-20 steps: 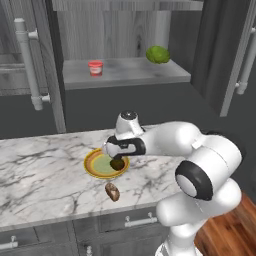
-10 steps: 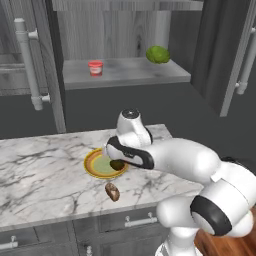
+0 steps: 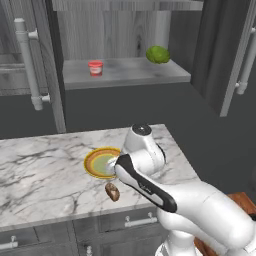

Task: Pick the avocado and bread from the counter and place them on the plate. Then pick the jam from the cabinet and place it next to the plate. Lastly close the cabinet door.

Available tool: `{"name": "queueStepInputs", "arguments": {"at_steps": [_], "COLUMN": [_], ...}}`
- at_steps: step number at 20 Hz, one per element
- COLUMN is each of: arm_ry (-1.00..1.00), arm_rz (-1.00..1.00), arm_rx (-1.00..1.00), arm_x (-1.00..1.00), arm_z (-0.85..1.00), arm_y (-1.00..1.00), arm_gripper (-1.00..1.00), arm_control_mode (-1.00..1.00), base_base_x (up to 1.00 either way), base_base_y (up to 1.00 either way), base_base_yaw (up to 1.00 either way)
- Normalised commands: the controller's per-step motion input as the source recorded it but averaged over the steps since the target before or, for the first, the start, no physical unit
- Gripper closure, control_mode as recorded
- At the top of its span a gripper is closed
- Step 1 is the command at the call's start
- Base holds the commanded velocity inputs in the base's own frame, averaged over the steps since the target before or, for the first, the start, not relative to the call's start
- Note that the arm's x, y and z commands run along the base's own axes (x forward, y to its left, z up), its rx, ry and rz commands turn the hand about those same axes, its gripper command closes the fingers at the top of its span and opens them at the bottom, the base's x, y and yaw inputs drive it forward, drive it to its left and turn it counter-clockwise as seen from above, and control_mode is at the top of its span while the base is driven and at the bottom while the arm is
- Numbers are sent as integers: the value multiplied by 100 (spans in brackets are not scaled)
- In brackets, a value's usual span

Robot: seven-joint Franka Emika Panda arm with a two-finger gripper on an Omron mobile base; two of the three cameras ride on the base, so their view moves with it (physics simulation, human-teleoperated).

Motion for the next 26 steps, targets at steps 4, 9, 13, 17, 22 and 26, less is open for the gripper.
{"name": "queueStepInputs", "arguments": {"at_steps": [4, 9, 13, 17, 22, 26], "arm_ry": [0, 0, 0, 0, 0, 0], "arm_rz": [0, 0, -1, -2, -2, -1], "arm_rx": [7, 2, 0, 0, 0, 0], "arm_x": [-47, -11, 0, 2, 15, 27], "arm_z": [-7, -14, -7, -9, -20, -16], "arm_y": [4, 22, 50, 46, 7, 0], "arm_gripper": [-100, -100, -100, -100, -100, -100], "arm_control_mode": [-100, -100, -100, -100, -100, -100], "base_base_x": [0, 0, 0, 0, 0, 0], "base_base_y": [0, 0, 0, 0, 0, 0], "base_base_yaw": [0, 0, 0, 0, 0, 0]}}
